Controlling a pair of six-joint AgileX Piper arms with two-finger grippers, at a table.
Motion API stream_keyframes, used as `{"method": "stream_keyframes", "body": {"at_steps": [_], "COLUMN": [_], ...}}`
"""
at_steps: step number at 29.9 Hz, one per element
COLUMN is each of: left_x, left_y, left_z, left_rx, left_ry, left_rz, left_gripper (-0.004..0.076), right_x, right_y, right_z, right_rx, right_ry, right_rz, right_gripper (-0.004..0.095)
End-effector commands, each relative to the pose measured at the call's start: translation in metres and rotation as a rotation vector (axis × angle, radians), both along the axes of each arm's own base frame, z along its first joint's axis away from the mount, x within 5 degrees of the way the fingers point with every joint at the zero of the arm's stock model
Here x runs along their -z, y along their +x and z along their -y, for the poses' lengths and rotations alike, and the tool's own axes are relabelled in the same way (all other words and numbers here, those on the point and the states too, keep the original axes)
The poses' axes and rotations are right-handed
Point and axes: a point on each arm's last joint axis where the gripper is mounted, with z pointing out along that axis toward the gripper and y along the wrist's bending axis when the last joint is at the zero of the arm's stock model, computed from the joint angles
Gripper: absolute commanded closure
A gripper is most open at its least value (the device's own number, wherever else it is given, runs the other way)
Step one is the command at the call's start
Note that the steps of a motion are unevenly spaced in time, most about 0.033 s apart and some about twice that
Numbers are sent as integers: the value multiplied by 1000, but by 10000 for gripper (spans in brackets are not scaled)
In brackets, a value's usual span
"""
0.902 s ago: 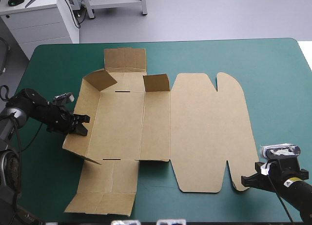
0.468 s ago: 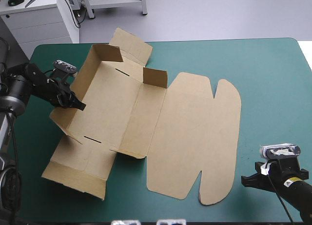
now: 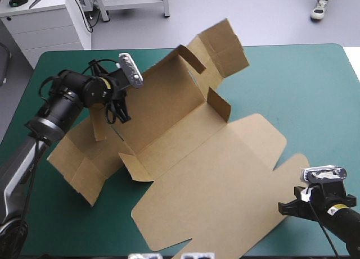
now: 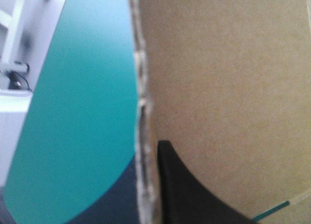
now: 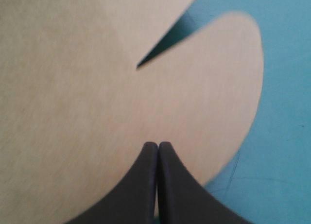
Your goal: Fold the box
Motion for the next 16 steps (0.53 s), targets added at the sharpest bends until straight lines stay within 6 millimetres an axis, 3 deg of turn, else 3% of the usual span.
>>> {"method": "stream_keyframes", "body": {"at_steps": [1,8,16], "left_x": [-38,-52,-50], "left_y": [-17,-41,-63], "left_z": [27,81,109], "left_rx": [143,359,455], "left_ry": [26,64,42], "left_rz": [246,456,447], "left_gripper": [731,731,731], "right_x": [-10,-10,-10], "right_y": [4,4,4], "right_z": [2,3,3], "right_rx": [8,8,8], "right_ry": [-21,-35,-37], "right_rz": [66,65,65], "right_gripper": [927,927,927]}}
